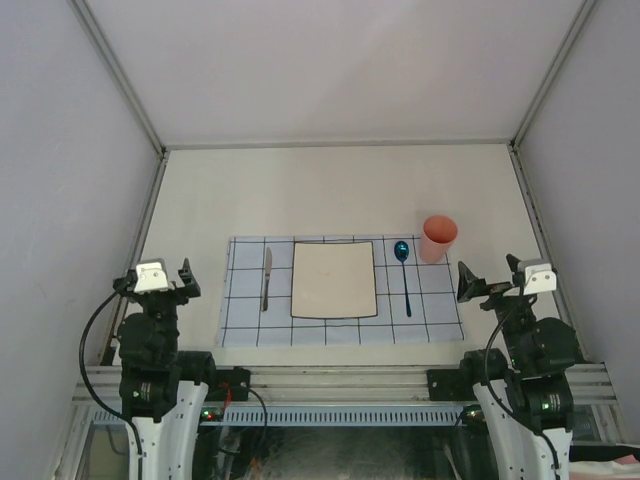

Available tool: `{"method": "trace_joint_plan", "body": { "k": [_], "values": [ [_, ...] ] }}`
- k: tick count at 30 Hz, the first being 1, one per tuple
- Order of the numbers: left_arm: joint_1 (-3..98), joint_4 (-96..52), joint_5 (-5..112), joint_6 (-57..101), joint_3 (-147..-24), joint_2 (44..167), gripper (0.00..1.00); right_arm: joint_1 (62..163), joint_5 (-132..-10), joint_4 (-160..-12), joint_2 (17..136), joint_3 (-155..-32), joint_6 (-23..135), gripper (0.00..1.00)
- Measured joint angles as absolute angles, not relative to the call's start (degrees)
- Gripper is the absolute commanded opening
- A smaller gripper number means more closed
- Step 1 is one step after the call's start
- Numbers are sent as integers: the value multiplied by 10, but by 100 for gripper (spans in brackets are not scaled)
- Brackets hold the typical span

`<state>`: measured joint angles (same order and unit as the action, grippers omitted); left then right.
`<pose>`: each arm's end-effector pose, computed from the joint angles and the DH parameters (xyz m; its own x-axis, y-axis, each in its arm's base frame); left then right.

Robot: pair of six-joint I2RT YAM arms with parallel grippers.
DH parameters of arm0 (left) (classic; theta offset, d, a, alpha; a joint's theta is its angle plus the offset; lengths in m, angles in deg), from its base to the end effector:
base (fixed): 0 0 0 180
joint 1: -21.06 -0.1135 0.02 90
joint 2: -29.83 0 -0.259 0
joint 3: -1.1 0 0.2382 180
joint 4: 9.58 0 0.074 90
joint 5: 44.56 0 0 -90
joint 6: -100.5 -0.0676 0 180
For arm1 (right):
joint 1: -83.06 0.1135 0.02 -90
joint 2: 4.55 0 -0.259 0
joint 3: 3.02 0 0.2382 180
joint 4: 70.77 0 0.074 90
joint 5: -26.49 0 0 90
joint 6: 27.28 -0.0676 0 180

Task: Set the dinner table for one person
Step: Reset both arms

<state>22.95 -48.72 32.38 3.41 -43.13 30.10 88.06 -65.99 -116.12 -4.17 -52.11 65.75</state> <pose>0.0723 0.0129 0.2918 0.0595 0.1183 -0.9912 -0.2018 0.9739 0.1041 0.0590 0.0081 0.3025 0.0652 -0.0473 -0.9968 -0.1268 0.9904 -0.0553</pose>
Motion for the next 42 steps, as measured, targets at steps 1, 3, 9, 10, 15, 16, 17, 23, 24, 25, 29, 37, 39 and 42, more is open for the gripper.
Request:
{"method": "trace_joint_plan", "body": {
  "k": [1, 3, 9, 10, 15, 16, 17, 23, 24, 25, 29, 37, 39, 42],
  "values": [
    [230, -488, 323, 36, -420, 301, 99, 881, -660, -1164, -42, -518, 645, 100],
    [230, -497, 322, 44, -407, 301, 100, 880, -660, -1166, -42, -512, 629, 100],
    [230, -503, 323, 55, -400, 301, 100, 880, -648, -1165, -42, -477, 619, 100],
    [229, -503, 324, 55, -397, 301, 100, 880, -644, -1165, -42, -465, 619, 100],
    [230, -507, 349, 41, -376, 301, 100, 880, -633, -1146, -42, -412, 619, 100],
    [230, -510, 351, 40, -374, 301, 100, 880, -632, -1138, -42, -403, 619, 100],
    [230, -510, 351, 41, -372, 301, 100, 880, -632, -1128, -42, -393, 620, 100],
    [230, -509, 334, 80, -354, 301, 100, 880, -645, -1094, -42, -324, 621, 100],
    [230, -509, 329, 86, -351, 301, 100, 880, -648, -1092, -42, -316, 621, 100],
    [230, -507, 320, 93, -346, 301, 100, 880, -652, -1088, -42, -308, 622, 100],
    [230, -496, 294, 129, -305, 301, 100, 879, -661, -1082, -42, -282, 629, 100],
    [230, -452, 292, 160, -213, 301, 100, 871, -671, -1073, -42, -256, 634, 100],
    [230, -443, 292, 159, -199, 301, 100, 871, -671, -1070, -42, -248, 633, 100],
    [230, -437, 306, 140, -197, 301, 99, 871, -669, -1066, -42, -239, 633, 100]
  ]
}}
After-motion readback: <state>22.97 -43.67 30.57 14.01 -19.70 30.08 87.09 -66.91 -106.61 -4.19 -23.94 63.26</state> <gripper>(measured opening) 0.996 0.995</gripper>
